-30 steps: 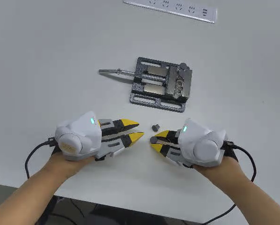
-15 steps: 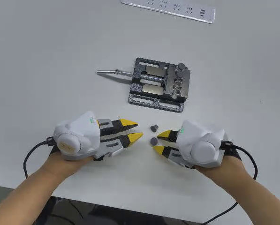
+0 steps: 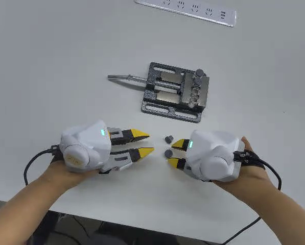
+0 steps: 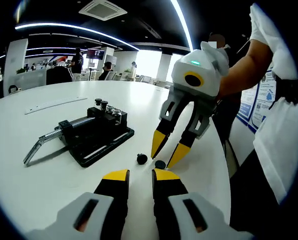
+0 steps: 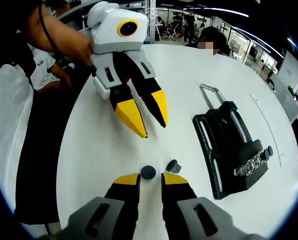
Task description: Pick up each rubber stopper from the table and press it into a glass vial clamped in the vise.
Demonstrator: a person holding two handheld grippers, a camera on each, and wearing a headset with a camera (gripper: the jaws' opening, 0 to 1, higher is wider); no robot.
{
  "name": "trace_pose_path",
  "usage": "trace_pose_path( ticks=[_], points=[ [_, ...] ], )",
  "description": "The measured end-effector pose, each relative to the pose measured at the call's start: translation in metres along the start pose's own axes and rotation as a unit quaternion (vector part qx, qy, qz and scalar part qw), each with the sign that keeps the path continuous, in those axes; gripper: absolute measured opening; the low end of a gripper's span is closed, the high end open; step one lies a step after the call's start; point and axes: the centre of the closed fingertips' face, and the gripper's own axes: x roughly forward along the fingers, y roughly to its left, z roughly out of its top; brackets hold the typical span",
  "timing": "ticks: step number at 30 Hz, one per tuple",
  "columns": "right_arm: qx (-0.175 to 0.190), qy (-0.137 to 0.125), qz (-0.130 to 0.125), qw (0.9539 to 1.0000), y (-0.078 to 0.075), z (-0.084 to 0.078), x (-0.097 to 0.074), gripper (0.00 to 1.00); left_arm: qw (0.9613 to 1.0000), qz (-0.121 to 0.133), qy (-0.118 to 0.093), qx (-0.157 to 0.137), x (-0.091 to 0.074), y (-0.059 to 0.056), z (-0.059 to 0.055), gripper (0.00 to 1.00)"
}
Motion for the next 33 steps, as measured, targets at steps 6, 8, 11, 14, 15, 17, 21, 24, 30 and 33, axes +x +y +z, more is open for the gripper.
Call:
trace_pose_path(
  ticks=[6, 8, 11, 14, 15, 17, 21, 24, 30, 33],
  points=[
    [-0.012, 0.012, 0.006, 0.9998, -0.001, 0.002, 0.001, 0.16, 1.0, 0.003, -0.001, 0.004, -0.003, 0.005, -0.001, 0.14],
    [-0.015, 0.018, 0.011, 0.9997, 0.0, 0.003, 0.001, 0.16, 1.0, 0.004, -0.001, 0.004, -0.004, 0.006, -0.001, 0.14],
    [-0.027, 0.03, 0.015, 0.9991, 0.001, 0.003, 0.002, 0.15, 1.0, 0.006, -0.002, 0.005, -0.005, 0.006, 0.0, 0.14],
    [-0.037, 0.052, 0.027, 0.9976, 0.004, 0.001, 0.003, 0.15, 1.0, 0.007, -0.004, 0.004, -0.005, 0.008, 0.0, 0.14],
    [-0.044, 0.058, 0.028, 0.9969, 0.004, 0.001, 0.004, 0.16, 1.0, 0.007, -0.005, 0.004, -0.006, 0.008, 0.0, 0.14],
    [-0.056, 0.07, 0.03, 0.9956, 0.005, 0.0, 0.004, 0.15, 0.9999, 0.008, -0.006, 0.004, -0.006, 0.009, 0.001, 0.14],
    [-0.063, 0.075, 0.032, 0.9947, 0.004, 0.002, 0.004, 0.15, 0.9999, 0.009, -0.008, 0.002, -0.007, 0.01, 0.001, 0.14],
    [-0.065, 0.081, 0.033, 0.9941, 0.003, 0.003, 0.004, 0.15, 0.9999, 0.01, -0.009, 0.0, -0.008, 0.01, 0.001, 0.14],
    [-0.08, 0.095, 0.036, 0.9916, 0.004, 0.003, 0.004, 0.13, 0.9998, 0.013, -0.013, -0.003, -0.009, 0.013, 0.002, 0.14],
    [-0.084, 0.101, 0.04, 0.9905, 0.006, 0.003, 0.004, 0.13, 0.9998, 0.015, -0.015, -0.004, -0.009, 0.014, 0.003, 0.14]
  ],
)
